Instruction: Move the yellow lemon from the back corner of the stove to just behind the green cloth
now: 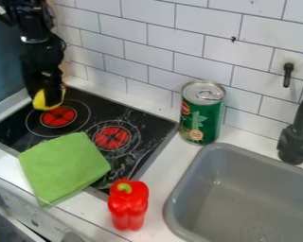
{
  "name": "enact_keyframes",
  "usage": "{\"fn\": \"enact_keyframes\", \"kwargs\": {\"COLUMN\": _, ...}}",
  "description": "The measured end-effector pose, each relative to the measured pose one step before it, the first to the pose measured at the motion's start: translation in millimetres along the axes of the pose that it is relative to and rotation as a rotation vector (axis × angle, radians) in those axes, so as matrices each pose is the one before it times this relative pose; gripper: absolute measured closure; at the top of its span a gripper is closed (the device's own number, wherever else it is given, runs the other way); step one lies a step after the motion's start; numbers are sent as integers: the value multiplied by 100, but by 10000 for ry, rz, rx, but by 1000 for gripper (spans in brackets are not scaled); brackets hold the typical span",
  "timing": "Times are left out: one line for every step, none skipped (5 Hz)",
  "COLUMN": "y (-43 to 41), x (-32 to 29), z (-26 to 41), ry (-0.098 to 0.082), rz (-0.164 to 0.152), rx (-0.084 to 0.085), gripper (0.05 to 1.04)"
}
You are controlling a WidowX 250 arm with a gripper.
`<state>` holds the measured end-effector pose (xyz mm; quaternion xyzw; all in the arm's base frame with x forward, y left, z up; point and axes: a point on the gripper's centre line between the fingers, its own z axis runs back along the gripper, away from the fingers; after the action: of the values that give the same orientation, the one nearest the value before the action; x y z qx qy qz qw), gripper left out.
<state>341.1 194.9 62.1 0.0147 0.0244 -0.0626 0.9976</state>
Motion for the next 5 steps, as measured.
{"fn": "enact_keyframes", "kwargs": {"y": -1307, "x": -2848, "z": 4013, "ry": 97, "rz": 78, "rx": 107, "gripper": 305}}
{"fn": "enact_keyframes", "kwargs": {"y": -127, "x": -3391, "z": 122, "ry": 776, "rz": 335, "rx": -56, "gripper": 304}}
{"fn": "enact_keyframes", "kwargs": {"y": 1094, "x": -1262, "z": -1339, "ry": 556, "rz": 351, "rx": 18, "gripper": 304}}
{"fn": "enact_keyframes", "kwargs": {"y": -349, "x": 649, "z": -1313, "ry": -79, "rz": -218, "rx": -304, "gripper": 304}}
{"fn": "enact_keyframes", "kwargs": {"y": -2525, "x": 1553, "z": 354, "ry": -330, "rz": -560, "rx": -558, "gripper": 304}}
